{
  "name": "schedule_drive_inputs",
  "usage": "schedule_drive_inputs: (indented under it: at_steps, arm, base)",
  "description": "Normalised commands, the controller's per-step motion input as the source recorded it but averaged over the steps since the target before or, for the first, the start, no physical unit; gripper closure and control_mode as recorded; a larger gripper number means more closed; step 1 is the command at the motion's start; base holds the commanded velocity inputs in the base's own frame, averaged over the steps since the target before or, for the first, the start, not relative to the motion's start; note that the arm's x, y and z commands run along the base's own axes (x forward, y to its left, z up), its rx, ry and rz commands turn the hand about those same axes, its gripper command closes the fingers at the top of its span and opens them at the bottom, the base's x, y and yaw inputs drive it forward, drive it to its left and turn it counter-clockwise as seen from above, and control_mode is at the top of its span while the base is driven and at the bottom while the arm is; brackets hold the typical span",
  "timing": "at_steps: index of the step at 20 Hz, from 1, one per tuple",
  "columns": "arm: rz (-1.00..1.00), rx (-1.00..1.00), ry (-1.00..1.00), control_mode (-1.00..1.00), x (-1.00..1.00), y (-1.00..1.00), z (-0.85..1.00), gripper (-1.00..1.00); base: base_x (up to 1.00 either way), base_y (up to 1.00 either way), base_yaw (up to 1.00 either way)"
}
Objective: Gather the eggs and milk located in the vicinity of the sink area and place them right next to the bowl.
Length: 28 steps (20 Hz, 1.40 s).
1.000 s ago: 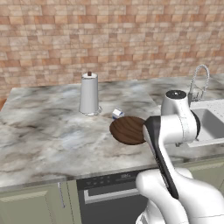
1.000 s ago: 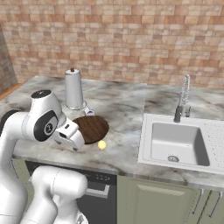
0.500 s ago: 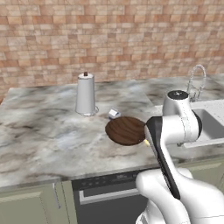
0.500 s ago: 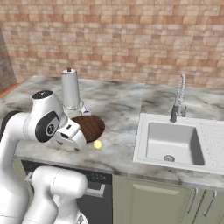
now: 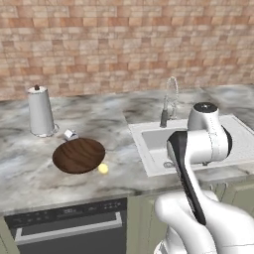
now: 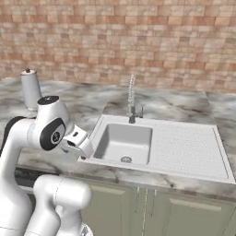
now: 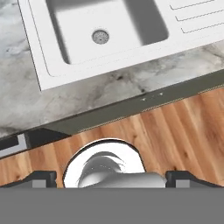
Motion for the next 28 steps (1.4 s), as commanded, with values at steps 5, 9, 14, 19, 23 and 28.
schedule_drive_inputs:
  at_steps: [5, 9, 14, 19, 23, 28]
  arm:
    - [0.00, 0.00, 0.00, 1.00, 0.00, 0.00, 0.00, -1.00]
    - [0.00, 0.00, 0.00, 1.00, 0.00, 0.00, 0.00, -1.00]
    - [0.00, 0.00, 0.00, 1.00, 0.00, 0.00, 0.00, -1.00]
    - [0.00, 0.00, 0.00, 1.00, 0.00, 0.00, 0.00, -1.00]
    - [0.00, 0.00, 0.00, 1.00, 0.00, 0.00, 0.00, -1.00]
    - [0.00, 0.00, 0.00, 1.00, 0.00, 0.00, 0.00, -1.00]
  base:
    - [-0.01, -0.82, -0.08]
    - [-0.02, -0.72, -0.24]
    - [-0.03, -0.55, -0.28]
    - [0.00, -0.51, -0.30]
    - [0.14, -0.85, -0.18]
    - [0.15, -1.00, -0.06]
